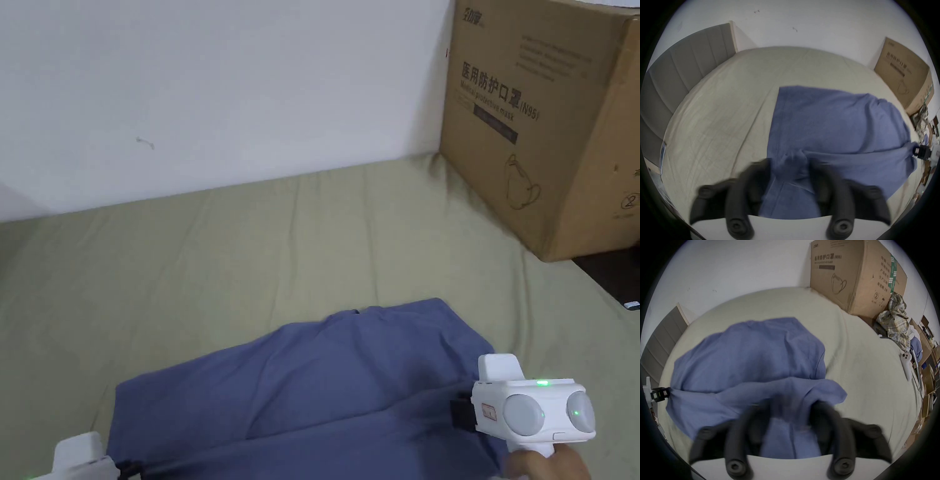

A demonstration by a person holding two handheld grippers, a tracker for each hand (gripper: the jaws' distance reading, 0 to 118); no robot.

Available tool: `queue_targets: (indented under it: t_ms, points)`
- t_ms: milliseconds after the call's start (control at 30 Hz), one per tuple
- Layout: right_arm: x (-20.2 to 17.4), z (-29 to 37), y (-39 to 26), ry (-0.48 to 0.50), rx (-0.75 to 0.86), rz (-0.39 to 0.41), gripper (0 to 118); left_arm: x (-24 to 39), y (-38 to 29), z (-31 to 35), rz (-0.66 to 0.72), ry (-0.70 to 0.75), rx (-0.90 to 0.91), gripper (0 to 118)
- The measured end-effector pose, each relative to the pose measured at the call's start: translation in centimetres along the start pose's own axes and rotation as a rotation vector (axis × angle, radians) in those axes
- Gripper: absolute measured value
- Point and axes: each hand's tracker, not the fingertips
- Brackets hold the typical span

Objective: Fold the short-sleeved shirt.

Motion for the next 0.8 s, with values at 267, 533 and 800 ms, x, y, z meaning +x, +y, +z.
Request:
queue_targets:
  t_ms: [267,533,800]
  points:
    - [-0.4,14.7,0.5,0.085,0.403,0.025,104,1.2,0.1,13.2,0.067,-0.102,0.421,111]
    - [-1.9,26.4,-1.8,0.036,0.705,0.12,98,3.1,-2.6,23.0,-0.015,-0.061,0.725,110]
    - [-2.1,30.1,-5.5,0.018,0.801,0.129,0,3.3,-6.6,26.9,-0.043,-0.048,0.795,6]
